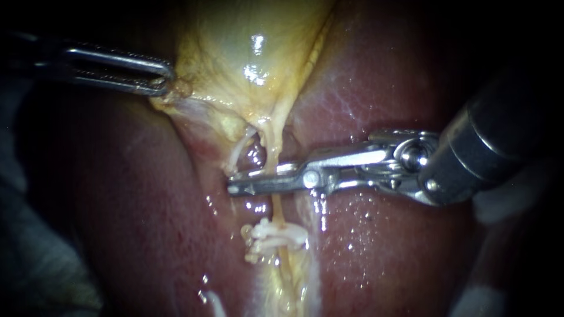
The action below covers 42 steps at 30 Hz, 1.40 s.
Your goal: Going back third clip right tube
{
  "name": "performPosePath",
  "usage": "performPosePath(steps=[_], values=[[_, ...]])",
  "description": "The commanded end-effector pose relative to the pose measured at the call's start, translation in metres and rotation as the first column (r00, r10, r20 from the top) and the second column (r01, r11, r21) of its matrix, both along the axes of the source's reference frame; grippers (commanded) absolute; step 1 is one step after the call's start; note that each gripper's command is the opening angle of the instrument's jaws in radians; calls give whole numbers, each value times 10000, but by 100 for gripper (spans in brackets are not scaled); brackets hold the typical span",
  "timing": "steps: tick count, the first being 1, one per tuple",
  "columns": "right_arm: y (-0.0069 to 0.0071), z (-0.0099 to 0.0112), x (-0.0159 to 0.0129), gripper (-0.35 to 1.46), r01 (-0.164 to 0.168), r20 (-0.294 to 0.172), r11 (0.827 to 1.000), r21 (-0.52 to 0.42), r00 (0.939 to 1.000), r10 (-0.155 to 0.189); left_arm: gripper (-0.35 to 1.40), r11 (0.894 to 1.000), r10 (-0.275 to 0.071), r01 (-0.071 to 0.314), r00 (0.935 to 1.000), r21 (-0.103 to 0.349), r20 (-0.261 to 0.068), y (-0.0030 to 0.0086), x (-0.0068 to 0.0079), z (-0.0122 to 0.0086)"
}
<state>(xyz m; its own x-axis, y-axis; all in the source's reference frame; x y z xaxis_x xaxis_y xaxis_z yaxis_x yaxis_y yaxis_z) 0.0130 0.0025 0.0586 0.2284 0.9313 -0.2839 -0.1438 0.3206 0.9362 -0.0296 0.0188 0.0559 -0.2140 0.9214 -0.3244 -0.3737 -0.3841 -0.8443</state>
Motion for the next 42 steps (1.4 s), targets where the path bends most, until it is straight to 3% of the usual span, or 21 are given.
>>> performPosePath(steps=[1, 2, 5, 9, 16, 25, 31, 35, 42], values=[[0, 2, -1, -35, -6, 7, 10000, 1, 10000, 6, -35, 10000, -5, 5, 10000, -1, -11, 0, 0, 0], [0, 5, 0, -33, 17, 28, 10000, -70, 10000, -17, -35, 10000, -5, 5, 10000, -1, -11, 0, 0, 0], [0, 15, 3, 3, 156, -103, 9962, -852, 9998, -165, -35, 10000, -6, 6, 10000, -3, -12, 0, 0, 0], [-6, 41, 7, 32, 252, -131, 9893, -1439, 9995, -274, -35, 10000, -7, 7, 10000, -6, -14, -1, 0, 1], [-12, 85, 0, 43, 275, -74, 9848, -1712, 9995, -292, -35, 10000, -6, 6, 10000, -7, -13, -1, 0, 1], [-10, 84, -10, 45, 629, 6, 9667, -2479, 9979, -648, -35, 10000, -1, 1, 10000, -6, -10, -1, 1, 1], [-14, 71, -24, 49, 1027, 429, 9124, -3962, 9947, -933, -35, 10000, 6, -6, 10000, -6, -6, -1, 2, 0], [-12, 54, -40, 50, 1173, 915, 8563, -5030, 9924, -822, -35, 10000, 9, -9, 10000, -5, -3, -1, 3, 0], [-9, 26, -72, 50, 1372, 960, 8030, -5800, 9904, -999, -35, 10000, 10, -10, 10000, -5, -3, -1, 3, 0]])
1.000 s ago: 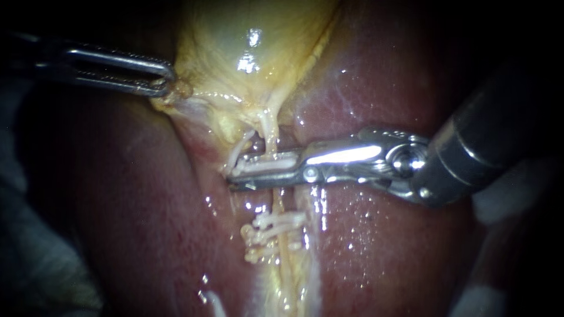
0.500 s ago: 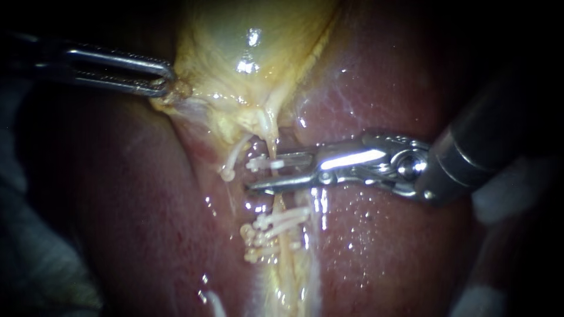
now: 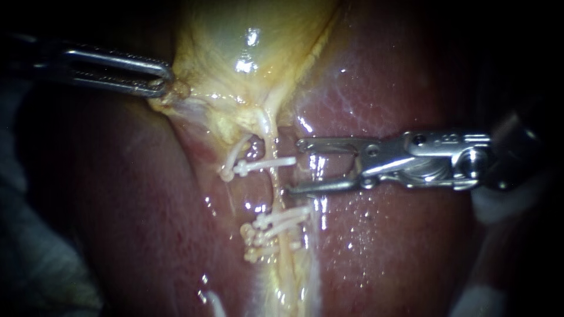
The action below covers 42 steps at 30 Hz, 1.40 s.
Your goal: Going back third clip right tube
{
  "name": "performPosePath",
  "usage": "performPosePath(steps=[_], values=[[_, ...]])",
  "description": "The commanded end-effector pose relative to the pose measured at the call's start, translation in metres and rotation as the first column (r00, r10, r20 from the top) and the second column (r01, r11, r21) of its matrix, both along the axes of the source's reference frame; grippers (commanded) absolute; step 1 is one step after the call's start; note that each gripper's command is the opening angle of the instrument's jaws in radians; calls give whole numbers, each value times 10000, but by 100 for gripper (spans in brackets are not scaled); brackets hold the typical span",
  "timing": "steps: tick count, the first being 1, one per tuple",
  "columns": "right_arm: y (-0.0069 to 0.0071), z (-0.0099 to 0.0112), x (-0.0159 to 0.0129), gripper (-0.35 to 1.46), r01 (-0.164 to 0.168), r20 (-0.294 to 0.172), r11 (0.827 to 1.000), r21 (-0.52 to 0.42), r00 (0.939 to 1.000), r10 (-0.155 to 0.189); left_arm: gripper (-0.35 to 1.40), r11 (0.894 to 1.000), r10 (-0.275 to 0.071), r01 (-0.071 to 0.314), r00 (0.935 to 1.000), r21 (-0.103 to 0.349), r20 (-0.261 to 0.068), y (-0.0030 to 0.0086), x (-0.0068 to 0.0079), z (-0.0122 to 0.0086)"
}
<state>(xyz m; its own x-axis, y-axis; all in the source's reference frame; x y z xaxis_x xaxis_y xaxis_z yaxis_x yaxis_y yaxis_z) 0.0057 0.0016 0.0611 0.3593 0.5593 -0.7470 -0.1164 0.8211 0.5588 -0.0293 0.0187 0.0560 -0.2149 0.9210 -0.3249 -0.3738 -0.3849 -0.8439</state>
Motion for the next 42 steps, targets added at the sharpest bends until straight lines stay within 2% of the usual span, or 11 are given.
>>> performPosePath(steps=[1, 13, 21, 24, 31, 42], values=[[-1, -3, -4, 50, 73, -20, 9998, -168, 10000, -74, -35, 10000, 2, -2, 10000, 2, 1, 0, 0, 0], [-7, -36, -36, 50, 847, -288, 9850, -1501, 9955, -900, -35, 10000, 5, -5, 10000, 0, 3, 0, 0, 1], [-3, -53, -49, 50, 1151, -291, 9740, -1952, 9920, -1230, -35, 9999, -38, 37, 10000, -109, -49, -5, -9, 21], [-3, -53, -53, 50, 1224, -278, 9709, -2058, 9910, -1308, -35, 9999, -49, 49, 10000, -156, -34, -8, -17, 33], [-3, -53, -60, 50, 1330, -222, 9684, -2108, 9898, -1408, -35, 9998, 155, -155, 9999, -141, -27, -11, -37, 57], [-4, -53, -62, 50, 1385, -249, 9666, -2156, 9888, -1473, -35, 9997, 177, -178, 9998, -148, -16, -10, -35, 60]])
